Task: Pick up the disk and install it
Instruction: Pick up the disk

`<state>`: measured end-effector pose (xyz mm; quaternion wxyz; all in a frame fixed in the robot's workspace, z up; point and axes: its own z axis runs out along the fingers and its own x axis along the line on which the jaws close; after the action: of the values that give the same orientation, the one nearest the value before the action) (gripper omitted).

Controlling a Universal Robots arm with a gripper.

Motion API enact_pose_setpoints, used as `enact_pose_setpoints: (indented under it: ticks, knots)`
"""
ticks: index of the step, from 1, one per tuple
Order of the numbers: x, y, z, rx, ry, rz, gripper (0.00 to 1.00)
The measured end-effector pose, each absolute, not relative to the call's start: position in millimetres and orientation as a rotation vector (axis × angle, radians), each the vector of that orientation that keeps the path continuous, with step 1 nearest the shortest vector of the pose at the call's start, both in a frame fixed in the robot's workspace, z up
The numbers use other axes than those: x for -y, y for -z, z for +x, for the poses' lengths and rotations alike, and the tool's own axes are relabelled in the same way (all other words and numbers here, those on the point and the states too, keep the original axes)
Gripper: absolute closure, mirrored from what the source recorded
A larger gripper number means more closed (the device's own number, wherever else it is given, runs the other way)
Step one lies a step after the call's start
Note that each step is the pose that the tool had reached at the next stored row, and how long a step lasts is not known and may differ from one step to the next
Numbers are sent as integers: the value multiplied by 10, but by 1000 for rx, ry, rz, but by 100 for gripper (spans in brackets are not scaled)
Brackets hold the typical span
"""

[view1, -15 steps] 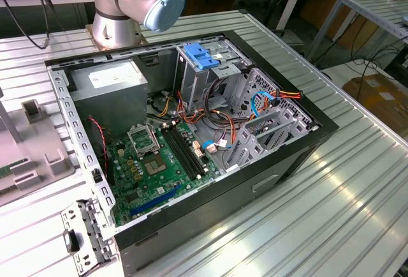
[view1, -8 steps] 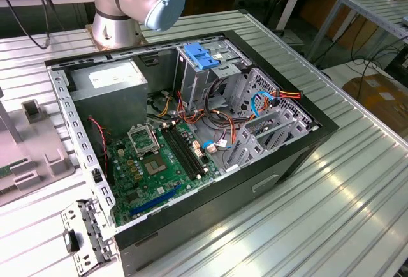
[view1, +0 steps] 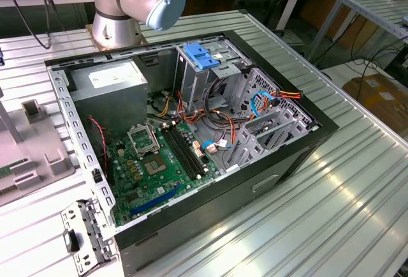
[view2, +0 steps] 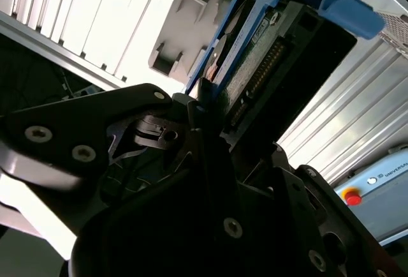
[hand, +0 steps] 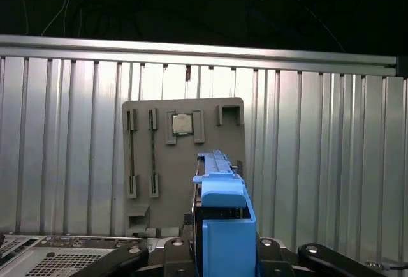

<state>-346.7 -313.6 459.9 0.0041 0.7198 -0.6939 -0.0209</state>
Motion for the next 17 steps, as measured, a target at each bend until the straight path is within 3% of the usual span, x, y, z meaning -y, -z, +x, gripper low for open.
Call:
enact_pose_setpoints:
  ticks: [17]
  knots:
    - [3372, -4599, -3329, 2173, 68, 2254, 63]
